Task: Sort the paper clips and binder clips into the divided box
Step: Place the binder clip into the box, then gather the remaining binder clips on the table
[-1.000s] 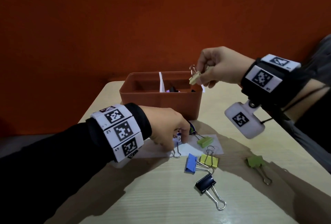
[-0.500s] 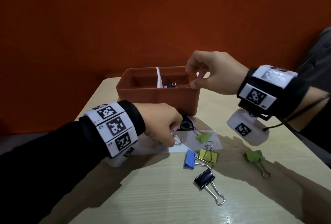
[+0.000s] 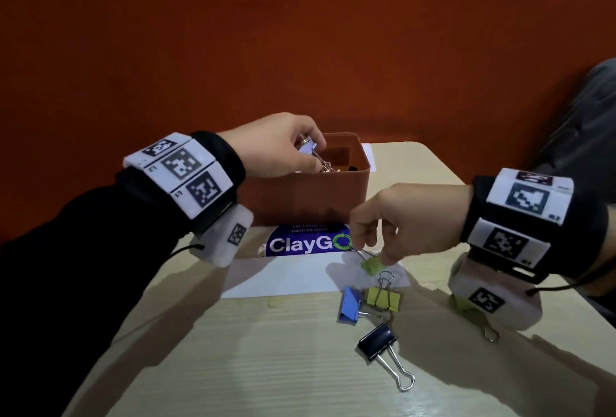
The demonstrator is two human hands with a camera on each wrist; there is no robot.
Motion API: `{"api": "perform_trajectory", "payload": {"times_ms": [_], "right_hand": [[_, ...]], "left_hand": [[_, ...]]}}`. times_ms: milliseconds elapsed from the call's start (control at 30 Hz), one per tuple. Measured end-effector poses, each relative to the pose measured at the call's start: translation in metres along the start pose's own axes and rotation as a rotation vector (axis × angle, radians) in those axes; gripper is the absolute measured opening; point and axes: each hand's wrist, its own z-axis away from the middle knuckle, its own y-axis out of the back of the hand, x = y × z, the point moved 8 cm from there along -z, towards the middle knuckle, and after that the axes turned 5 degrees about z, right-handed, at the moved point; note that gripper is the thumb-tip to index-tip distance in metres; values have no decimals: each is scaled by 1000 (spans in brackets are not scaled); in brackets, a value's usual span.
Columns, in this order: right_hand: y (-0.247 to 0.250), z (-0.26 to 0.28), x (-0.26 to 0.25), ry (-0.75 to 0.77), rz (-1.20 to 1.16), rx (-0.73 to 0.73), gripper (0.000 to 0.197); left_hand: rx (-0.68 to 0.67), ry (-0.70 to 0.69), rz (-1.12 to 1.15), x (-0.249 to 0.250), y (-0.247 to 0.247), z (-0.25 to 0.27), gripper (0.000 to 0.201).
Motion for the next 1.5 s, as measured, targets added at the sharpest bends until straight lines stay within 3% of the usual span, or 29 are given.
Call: {"api": "perform_trajectory", "payload": {"times_ms": [167,467,667,833,933,1000,1100,1267,1500], "right_hand": [[-2,3,-4,-2,3,-7,30],[-6,4,-6,2,-11,10,25],[-6,3,-12,24,-26,18,26],[-16,2,-10,-2,-10,-45,30],[-13,3,-6,3,14,-23,25],[-10,4,-3,0,31,-13,32],[-7,5,0,-5,63,-7,48],[-17,3,-2,31,110,-77,52],[-27,11,-3,5,141,-215,53]], "left_hand": [[198,2,128,-9,1,-11,32],[240,50,51,-14,-2,-12,50],[245,90,127,-17,-3,-12,67],[230,47,59,-12,-6,-10,52],[262,-54,31,4,-8,-2,38],[255,-151,-9,20,-13,8,27],[111,-274,-78,39,-36,24,16],[-360,-278,-232,39,-92,51,8],[-474,-335,-198,48,-106,79,33]]}}
